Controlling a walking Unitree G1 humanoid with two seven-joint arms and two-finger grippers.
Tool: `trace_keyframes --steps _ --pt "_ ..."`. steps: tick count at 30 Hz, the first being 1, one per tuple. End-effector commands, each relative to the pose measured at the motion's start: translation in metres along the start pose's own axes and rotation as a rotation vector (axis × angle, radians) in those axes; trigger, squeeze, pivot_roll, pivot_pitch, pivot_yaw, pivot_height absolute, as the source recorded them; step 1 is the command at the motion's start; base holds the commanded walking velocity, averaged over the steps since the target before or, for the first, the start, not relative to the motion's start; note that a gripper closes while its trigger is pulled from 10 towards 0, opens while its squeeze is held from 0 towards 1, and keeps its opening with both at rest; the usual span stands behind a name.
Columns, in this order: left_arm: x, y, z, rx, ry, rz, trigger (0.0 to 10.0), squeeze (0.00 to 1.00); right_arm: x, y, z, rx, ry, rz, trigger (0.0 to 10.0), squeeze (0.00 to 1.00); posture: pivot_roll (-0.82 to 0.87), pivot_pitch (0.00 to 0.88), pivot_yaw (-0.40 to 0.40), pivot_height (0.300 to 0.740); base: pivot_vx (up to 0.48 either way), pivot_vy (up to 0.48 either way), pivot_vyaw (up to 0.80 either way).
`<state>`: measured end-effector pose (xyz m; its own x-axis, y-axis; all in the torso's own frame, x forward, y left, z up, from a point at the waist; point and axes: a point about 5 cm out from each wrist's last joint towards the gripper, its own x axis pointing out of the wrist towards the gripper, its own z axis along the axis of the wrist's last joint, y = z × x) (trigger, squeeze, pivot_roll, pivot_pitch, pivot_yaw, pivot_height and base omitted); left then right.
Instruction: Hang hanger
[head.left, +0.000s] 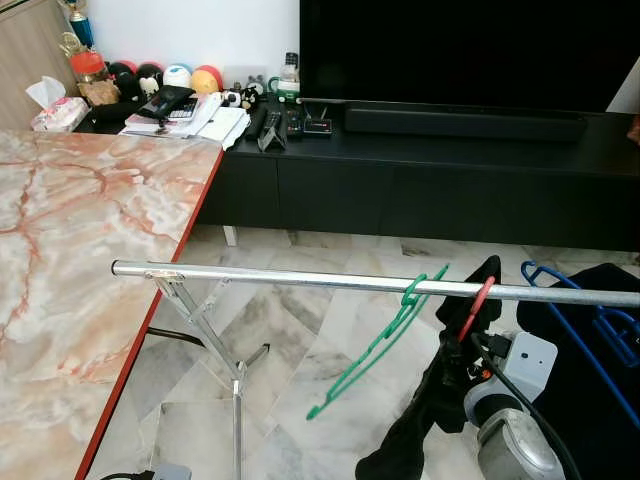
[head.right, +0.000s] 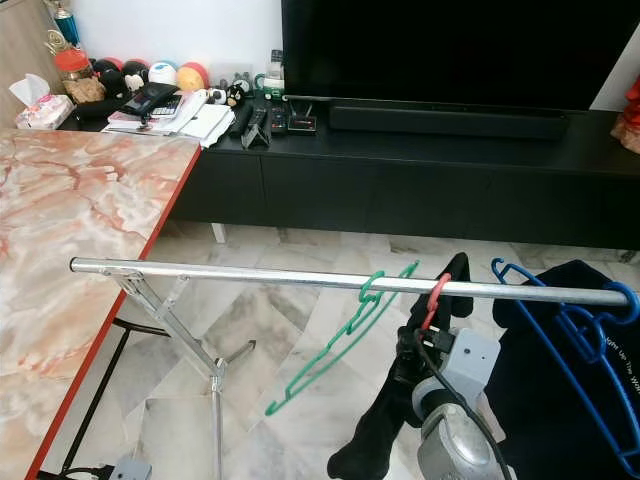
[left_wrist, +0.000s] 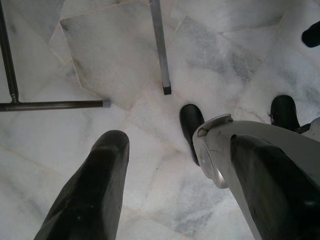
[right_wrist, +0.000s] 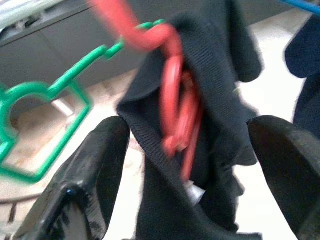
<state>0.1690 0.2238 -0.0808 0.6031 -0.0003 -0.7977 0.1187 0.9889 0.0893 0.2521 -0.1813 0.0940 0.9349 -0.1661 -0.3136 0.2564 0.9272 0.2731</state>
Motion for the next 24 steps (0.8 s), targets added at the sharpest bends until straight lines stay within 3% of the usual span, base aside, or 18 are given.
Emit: trace_keyframes --steps 1,11,24 --pt "-0.002 -0.002 -0.010 0.018 0.032 -0.010 10.0 0.00 0.002 -0.006 0.002 0.006 -0.021 -0.038 10.0 0.00 -0.03 0.104 -0.018 0.740 0.000 0.000 0.00" --pt "-0.003 -0.001 -0.013 0.021 0.042 -0.007 10.0 0.00 0.018 0.005 -0.007 0.002 0.036 0.057 10.0 0.00 -0.01 0.106 -0.018 0.740 0.000 0.000 0.00" --pt "-0.003 -0.001 -0.011 0.029 0.035 -0.013 10.0 0.00 0.018 0.015 -0.011 0.014 0.040 0.113 10.0 0.00 -0.02 0.122 -0.013 0.740 0.000 0.000 0.00"
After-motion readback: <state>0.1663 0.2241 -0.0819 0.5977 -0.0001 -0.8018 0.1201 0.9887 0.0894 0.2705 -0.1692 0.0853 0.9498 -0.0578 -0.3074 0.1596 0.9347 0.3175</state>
